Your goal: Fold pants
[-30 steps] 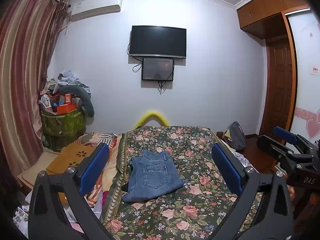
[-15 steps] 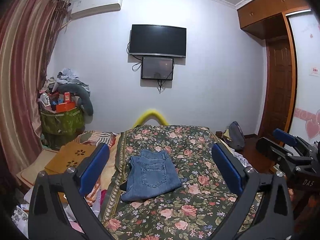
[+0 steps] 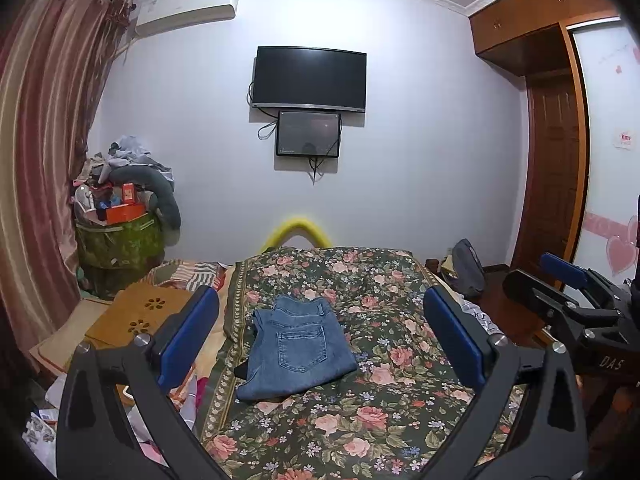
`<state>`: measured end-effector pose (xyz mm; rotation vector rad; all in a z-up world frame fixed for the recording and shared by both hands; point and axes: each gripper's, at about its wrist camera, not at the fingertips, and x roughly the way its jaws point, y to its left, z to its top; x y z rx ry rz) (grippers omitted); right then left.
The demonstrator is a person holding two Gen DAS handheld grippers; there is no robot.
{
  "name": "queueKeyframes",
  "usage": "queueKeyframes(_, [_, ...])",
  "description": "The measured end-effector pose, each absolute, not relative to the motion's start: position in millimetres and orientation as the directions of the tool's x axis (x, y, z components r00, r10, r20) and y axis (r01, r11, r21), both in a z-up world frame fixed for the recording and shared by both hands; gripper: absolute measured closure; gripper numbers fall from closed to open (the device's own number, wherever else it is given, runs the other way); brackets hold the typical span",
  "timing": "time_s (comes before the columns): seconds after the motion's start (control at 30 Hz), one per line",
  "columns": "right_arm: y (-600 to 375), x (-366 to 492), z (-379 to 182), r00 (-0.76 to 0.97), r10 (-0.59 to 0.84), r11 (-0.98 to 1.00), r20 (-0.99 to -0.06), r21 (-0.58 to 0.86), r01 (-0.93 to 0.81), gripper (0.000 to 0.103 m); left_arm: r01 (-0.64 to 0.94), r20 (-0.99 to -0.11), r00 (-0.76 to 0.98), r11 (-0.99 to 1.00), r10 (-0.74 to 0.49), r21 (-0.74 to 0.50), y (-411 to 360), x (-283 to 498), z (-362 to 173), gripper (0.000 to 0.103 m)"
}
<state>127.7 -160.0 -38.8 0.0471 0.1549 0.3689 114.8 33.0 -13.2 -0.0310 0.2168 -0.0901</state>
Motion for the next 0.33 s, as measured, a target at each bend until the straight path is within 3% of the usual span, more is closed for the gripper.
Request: queueKeyframes(0.33, [-159.2, 130.0, -41.8, 0.921, 0.359, 0.933, -0.154, 0.068, -0.353, 0.0, 0.076, -0.222, 0.971, 0.995, -0.087, -0.057, 41.1, 118.3, -17.3, 0.0])
